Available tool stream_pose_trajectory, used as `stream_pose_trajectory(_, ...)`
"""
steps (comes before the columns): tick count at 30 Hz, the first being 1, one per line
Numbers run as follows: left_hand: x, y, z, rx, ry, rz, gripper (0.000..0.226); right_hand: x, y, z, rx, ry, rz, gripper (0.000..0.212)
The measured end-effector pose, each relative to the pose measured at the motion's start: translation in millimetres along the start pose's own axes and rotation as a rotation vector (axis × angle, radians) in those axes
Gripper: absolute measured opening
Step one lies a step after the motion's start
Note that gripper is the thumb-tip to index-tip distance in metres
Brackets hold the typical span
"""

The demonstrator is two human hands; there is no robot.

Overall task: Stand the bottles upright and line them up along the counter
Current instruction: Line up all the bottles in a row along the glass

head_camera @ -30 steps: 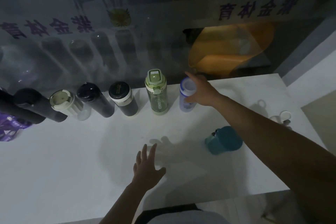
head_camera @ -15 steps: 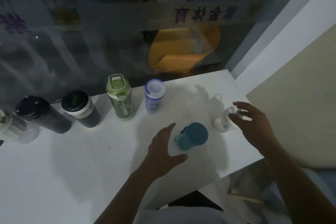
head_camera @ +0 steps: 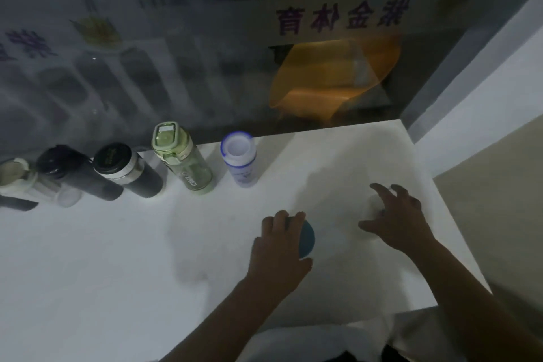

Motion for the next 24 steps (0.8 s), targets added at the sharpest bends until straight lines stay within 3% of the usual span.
stream_pose_trajectory(6,-21.9,-19.7,-2.8,-0.104,0.08,0.027,0.076,-4.2,-8.9,-18.0,-0.152,-0.015,-0.062,0.08)
stream_pose_trajectory(11,-74.9,-71.6,-13.1,-0.087,0.216,0.049,0.078,-5.3,-0.2,-28.8,-0.191,-0.092,-0.093,0.093)
stream_pose_trajectory(19,-117.9,-159.9,-32.2,0.005,0.119,0.068,0.07,0.7,13.9,-35.2,-0.195,-0.224,-0.073,0.093)
stream_pose_trajectory(24,-109.8,-180.8,-39.1,0.054,-0.11,0.134,0.068,1.3,16.3,-35.2,-0.156,-0.241,-0.081,0.087)
Point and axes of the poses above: each hand's wrist, its own y-axis away from the middle knuckle, its own x-axis out of the palm, z = x × y, the point moved 4 cm from there along -y, towards the middle knuckle, and after that the axes turned 8 degrees about -x, right-handed, at the moved point
